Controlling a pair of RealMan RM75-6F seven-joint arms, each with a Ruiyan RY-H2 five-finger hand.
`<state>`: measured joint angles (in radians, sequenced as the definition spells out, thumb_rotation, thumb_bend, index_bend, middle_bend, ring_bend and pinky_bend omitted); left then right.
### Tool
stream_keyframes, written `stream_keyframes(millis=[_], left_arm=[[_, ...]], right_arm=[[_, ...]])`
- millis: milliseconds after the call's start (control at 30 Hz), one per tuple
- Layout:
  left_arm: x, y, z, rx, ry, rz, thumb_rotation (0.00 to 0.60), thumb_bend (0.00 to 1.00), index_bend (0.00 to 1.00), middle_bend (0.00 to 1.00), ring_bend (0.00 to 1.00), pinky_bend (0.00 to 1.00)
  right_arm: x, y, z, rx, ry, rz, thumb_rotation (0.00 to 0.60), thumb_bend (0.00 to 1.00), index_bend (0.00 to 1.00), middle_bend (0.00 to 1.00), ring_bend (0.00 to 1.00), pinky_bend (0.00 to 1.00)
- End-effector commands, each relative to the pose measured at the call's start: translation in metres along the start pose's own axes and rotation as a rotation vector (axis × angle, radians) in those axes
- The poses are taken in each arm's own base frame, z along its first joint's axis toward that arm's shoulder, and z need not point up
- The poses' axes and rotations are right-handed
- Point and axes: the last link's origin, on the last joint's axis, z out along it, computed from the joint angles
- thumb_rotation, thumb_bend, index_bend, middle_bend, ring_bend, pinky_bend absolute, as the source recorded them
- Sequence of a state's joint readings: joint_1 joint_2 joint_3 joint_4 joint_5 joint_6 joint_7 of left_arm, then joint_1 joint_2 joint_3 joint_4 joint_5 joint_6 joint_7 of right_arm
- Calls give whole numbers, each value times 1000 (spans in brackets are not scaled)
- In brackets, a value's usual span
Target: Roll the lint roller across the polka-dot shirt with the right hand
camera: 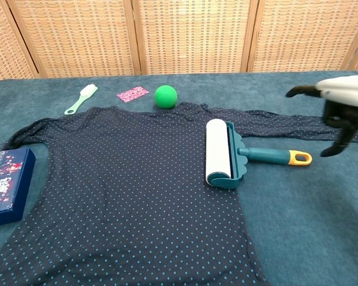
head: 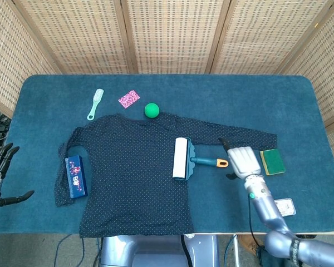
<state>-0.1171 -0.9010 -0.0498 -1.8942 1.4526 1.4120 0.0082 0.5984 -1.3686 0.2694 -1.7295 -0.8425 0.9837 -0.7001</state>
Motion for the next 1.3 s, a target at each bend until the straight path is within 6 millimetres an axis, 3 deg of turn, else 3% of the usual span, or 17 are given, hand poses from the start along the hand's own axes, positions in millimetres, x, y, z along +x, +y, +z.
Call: stream_keyframes(millis=[33, 200, 433, 1300], left_arm=[[0, 0, 0, 2, -2, -2, 600, 0, 0, 0, 0, 0], [1, -2, 1, 5, -2, -8, 600, 0, 0, 0, 0, 0], [2, -3, 2, 5, -4, -14, 600, 0, 0, 0, 0, 0], [4, -4, 4, 9, -7, -28, 600, 0, 0, 0, 0, 0]], right_arm=[[-5, -29, 20, -4, -31, -4, 600, 129, 244, 1000, 1000, 1000], [-12, -42, 32, -34, -51, -5, 600, 259, 374, 1000, 1000, 1000], [-20, -51, 42, -63, -58, -32, 600, 376, 423, 1000, 1000, 1000], [-49, -62, 59, -125, -79, -44, 600, 431, 451, 1000, 1000, 1000]])
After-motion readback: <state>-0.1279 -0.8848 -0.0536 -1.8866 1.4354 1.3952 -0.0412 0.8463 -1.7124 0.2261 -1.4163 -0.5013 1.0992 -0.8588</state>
